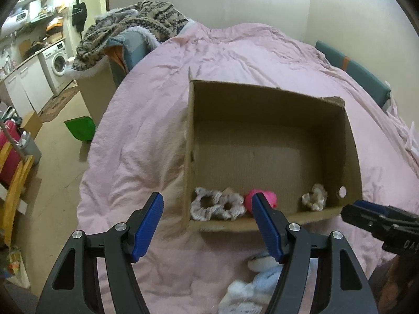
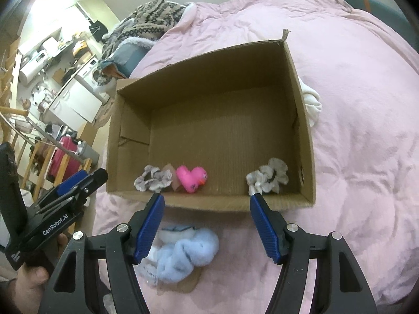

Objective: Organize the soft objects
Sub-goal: 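Withdraw both grippers from the box toward the blue plush toy, then grasp the light-blue plush with the right gripper while the left gripper grasps the clear plastic bag, then lift the plush and the plastic bag with both grippers toward the box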

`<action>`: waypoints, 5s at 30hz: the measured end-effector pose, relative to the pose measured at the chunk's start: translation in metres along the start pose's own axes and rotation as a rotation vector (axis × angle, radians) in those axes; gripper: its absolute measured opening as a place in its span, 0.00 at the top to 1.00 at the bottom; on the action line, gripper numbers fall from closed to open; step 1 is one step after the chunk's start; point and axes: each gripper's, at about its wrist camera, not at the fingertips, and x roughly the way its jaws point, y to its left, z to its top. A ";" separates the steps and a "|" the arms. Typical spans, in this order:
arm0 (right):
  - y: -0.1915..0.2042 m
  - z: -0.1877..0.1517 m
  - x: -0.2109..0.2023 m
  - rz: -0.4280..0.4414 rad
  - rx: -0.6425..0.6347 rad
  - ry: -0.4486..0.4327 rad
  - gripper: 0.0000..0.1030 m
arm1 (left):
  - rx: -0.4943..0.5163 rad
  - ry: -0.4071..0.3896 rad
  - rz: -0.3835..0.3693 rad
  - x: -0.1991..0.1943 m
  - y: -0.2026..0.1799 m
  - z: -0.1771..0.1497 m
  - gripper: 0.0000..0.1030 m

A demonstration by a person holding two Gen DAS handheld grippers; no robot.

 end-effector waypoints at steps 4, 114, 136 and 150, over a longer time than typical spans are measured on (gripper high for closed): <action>0.001 -0.012 -0.003 0.003 0.005 0.020 0.30 | -0.016 0.019 0.011 -0.008 0.008 -0.011 0.35; 0.005 -0.054 -0.002 0.105 0.067 0.132 0.83 | -0.086 0.240 -0.027 -0.034 0.013 -0.048 0.78; -0.002 0.036 -0.036 0.049 0.010 -0.102 0.83 | 0.047 -0.016 -0.062 -0.020 -0.016 0.053 0.78; -0.022 0.027 0.016 -0.038 0.060 -0.022 0.82 | 0.084 -0.010 -0.126 0.023 -0.028 0.036 0.78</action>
